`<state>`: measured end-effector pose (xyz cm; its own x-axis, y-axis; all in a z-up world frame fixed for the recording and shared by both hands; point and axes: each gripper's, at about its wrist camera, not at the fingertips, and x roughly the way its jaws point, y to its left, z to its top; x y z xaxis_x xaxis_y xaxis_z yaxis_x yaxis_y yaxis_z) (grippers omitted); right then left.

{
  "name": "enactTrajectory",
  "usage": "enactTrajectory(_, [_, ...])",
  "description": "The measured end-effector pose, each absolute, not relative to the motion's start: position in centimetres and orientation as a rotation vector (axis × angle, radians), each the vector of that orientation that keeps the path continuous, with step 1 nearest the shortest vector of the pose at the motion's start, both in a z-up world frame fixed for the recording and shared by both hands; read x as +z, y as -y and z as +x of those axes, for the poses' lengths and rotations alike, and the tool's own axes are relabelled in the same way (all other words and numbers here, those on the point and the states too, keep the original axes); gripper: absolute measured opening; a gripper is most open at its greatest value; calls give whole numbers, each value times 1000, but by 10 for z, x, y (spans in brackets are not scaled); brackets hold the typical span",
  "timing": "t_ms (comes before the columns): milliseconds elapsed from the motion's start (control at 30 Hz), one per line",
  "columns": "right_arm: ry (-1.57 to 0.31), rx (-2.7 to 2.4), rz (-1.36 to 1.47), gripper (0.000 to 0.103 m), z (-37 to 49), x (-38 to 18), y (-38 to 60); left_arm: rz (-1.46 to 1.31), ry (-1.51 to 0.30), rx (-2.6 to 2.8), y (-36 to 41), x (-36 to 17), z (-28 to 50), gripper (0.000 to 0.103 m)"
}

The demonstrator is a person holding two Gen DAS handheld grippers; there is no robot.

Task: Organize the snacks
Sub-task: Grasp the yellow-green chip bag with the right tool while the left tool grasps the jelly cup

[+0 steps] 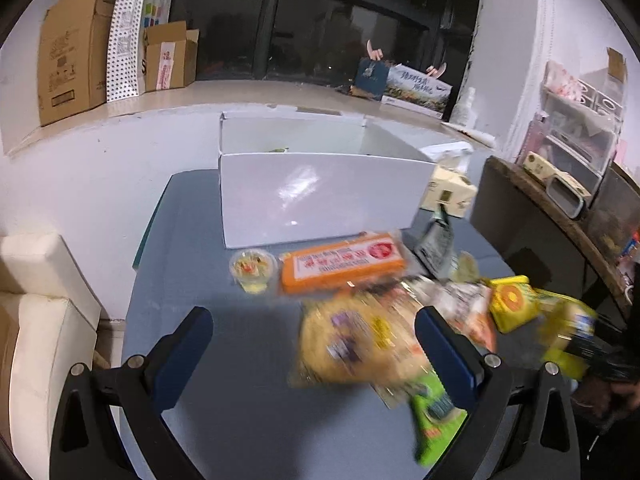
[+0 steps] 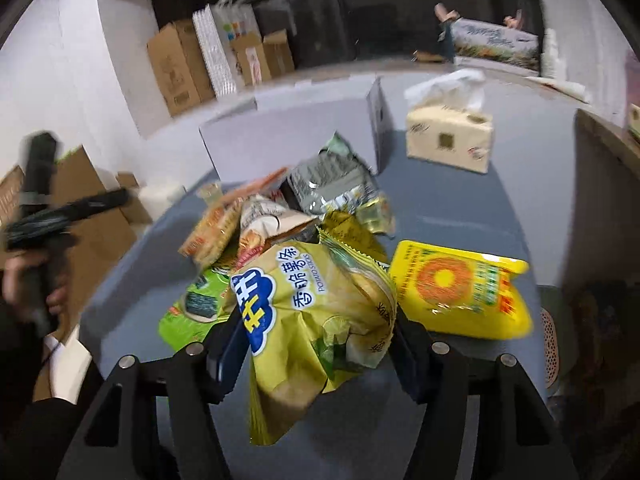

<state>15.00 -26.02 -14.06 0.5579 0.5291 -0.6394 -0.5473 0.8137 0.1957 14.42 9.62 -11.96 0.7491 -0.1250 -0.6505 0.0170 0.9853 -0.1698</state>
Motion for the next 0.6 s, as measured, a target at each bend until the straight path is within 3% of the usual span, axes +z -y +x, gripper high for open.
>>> enactTrajectory(433, [-665, 593, 61, 67, 126, -116, 287, -110, -913, -23, -122, -177, 251, 101])
enactTrajectory(467, [-666, 595, 60, 67, 126, -116, 286, -111, -927, -14, -123, -182, 255, 97])
enactTrajectory(533, [-667, 599, 64, 67, 126, -117, 285, -116, -947, -27, -125, -190, 260, 53])
enactTrajectory(600, [-674, 599, 53, 67, 125, -118, 283, -122, -950, -14, -127, -191, 261, 51])
